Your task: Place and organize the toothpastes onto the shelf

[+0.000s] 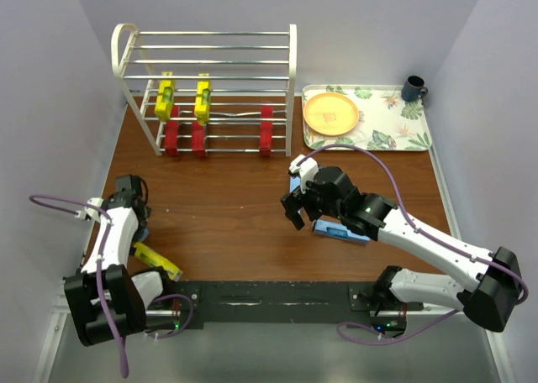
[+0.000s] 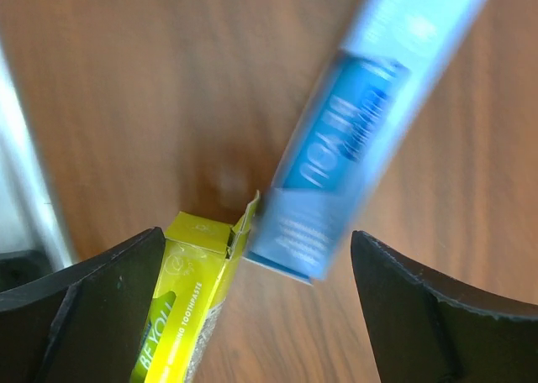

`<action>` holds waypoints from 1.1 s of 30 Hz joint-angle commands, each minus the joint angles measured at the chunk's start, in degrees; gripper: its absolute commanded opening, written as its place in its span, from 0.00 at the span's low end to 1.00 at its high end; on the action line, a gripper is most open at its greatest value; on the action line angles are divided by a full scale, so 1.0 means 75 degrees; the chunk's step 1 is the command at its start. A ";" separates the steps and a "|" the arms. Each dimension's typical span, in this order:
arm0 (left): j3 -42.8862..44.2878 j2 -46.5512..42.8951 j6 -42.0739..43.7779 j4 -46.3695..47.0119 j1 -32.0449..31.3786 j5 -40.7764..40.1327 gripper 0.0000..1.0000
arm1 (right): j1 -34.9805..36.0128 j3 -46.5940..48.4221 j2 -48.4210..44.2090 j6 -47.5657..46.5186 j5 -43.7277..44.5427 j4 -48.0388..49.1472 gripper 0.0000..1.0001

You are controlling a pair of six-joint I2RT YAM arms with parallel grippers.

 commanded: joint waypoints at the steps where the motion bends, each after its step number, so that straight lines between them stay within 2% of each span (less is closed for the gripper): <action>1: 0.0251 -0.0107 -0.0175 0.0656 -0.0782 0.1571 0.96 | 0.0018 0.0100 -0.0016 -0.0145 0.0212 0.0071 0.99; 2: 0.0321 -0.0142 -0.0316 0.0679 -0.1353 0.1571 0.96 | 0.0019 0.0112 0.0008 -0.0145 0.0224 0.0059 0.99; 6: 0.0649 0.0045 -0.0786 0.0855 -0.2317 0.1968 0.96 | 0.0007 0.0112 0.0043 -0.0145 0.0212 0.0047 0.99; 10: 0.1036 0.0162 -0.0554 0.1241 -0.3405 0.1981 0.95 | 0.0007 0.0100 0.0078 -0.0145 0.0212 0.0024 0.99; 14: 0.1528 0.0560 -0.0318 0.1324 -0.4228 0.2075 0.96 | 0.0007 0.0112 0.0137 -0.0145 0.0201 0.0024 0.99; 17: 0.1728 0.0457 -0.0458 0.0833 -0.4592 0.1549 0.97 | 0.0007 0.0124 0.0172 -0.0145 0.0189 -0.0011 0.99; 23: 0.1413 -0.0317 -0.0715 -0.0538 -0.4605 -0.0102 0.97 | 0.0007 0.0089 0.0207 -0.0110 0.0060 0.0012 0.98; 25: 0.1237 -0.0376 -0.0902 -0.0890 -0.4593 -0.0280 0.98 | 0.0007 0.0089 0.0219 -0.0099 0.0048 0.0012 0.99; 33: 0.0088 -0.0376 -0.1513 -0.0927 -0.4207 -0.0773 0.96 | 0.0007 0.0042 0.0079 -0.0087 0.0083 -0.0023 0.99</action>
